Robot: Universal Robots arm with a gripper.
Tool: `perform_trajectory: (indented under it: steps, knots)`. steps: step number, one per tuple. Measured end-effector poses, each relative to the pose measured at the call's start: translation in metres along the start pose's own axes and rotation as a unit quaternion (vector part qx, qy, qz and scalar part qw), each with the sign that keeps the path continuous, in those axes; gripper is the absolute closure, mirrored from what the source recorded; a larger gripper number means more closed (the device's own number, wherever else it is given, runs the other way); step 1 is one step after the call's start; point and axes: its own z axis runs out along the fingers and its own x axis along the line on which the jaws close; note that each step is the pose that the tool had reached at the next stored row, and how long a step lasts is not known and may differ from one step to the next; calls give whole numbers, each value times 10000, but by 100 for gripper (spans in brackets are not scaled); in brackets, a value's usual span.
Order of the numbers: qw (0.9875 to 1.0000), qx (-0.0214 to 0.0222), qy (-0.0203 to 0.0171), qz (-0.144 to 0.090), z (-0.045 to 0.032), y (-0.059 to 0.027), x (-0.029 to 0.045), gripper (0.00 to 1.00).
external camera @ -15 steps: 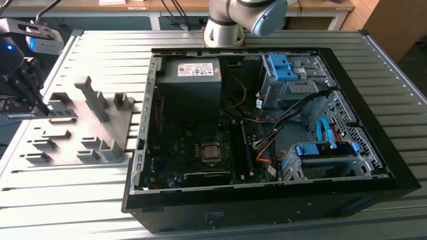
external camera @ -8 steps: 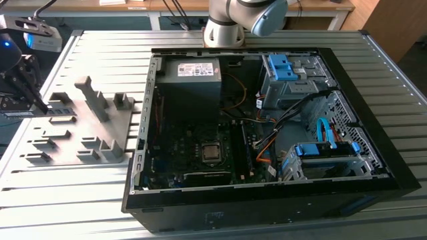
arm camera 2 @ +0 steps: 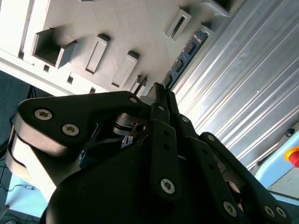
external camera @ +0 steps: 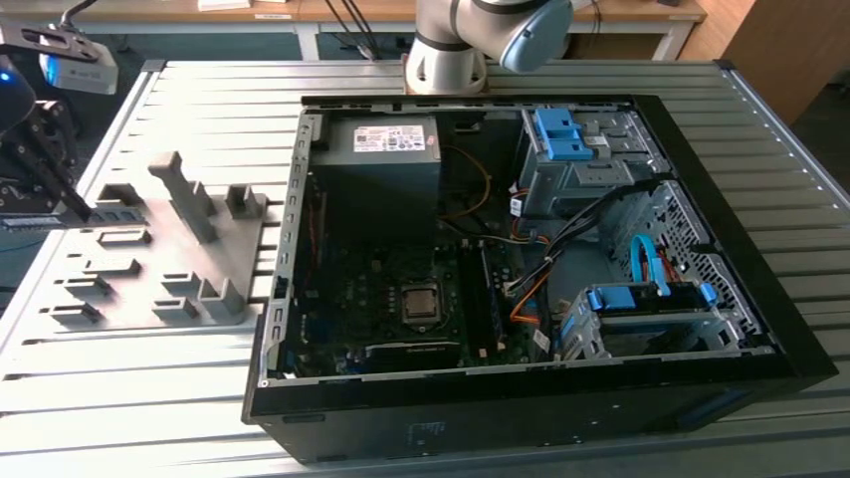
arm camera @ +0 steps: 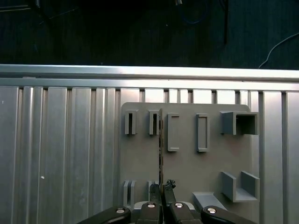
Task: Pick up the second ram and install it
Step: 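Pick up the second ram and move it above second insertion slot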
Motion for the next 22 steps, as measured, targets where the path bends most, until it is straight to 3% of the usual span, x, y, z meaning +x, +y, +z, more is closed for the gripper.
perform_trajectory:
  steps: [22]
  knots:
    - [10000, 0, 0, 0, -251, 8, -6, 86]
